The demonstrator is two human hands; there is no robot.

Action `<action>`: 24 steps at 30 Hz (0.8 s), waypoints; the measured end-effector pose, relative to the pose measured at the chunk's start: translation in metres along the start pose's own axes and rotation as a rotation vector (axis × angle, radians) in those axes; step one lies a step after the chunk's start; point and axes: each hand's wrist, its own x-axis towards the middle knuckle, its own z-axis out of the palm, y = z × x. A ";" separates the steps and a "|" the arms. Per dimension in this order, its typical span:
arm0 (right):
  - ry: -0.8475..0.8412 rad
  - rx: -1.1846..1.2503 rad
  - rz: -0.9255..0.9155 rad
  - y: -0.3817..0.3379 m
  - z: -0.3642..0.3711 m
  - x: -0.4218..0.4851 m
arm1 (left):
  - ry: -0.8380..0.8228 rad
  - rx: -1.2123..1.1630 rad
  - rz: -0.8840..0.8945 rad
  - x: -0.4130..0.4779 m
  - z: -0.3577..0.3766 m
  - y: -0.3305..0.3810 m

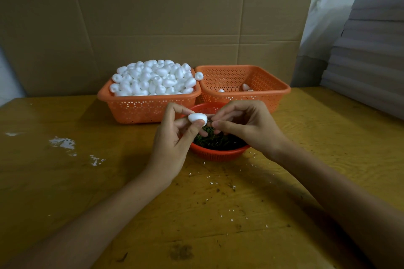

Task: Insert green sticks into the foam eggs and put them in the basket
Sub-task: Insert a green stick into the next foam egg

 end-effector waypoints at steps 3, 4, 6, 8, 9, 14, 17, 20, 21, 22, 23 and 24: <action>-0.001 0.027 0.010 -0.001 0.000 0.000 | -0.008 -0.018 -0.001 0.000 0.001 -0.002; -0.001 0.029 0.013 -0.002 0.000 0.000 | -0.012 -0.024 0.004 0.000 0.001 -0.002; -0.001 0.026 0.022 -0.003 0.000 -0.001 | -0.019 -0.027 0.011 0.000 0.000 -0.003; -0.002 0.023 0.028 -0.004 0.000 -0.001 | -0.024 -0.024 0.013 -0.001 0.000 -0.003; -0.002 0.021 0.029 -0.004 0.001 -0.001 | -0.025 -0.019 0.014 -0.001 0.000 -0.003; -0.008 0.003 0.044 -0.002 0.000 0.000 | -0.024 -0.007 0.010 0.000 0.001 -0.003; -0.014 -0.012 0.056 -0.001 -0.002 0.000 | -0.027 -0.003 0.011 0.000 0.001 -0.004; -0.018 -0.019 0.060 -0.002 -0.002 0.001 | -0.032 -0.002 0.013 0.000 0.001 -0.004; -0.019 -0.019 0.060 -0.003 -0.002 0.000 | -0.034 0.000 0.013 0.000 0.001 -0.004; -0.018 -0.018 0.062 -0.003 -0.002 0.000 | -0.037 0.000 0.012 0.000 0.001 -0.004; -0.017 -0.017 0.064 -0.003 -0.002 0.000 | -0.039 -0.002 0.010 0.000 0.001 -0.005; -0.015 -0.017 0.067 -0.004 -0.002 0.000 | -0.037 -0.003 0.008 0.000 0.001 -0.005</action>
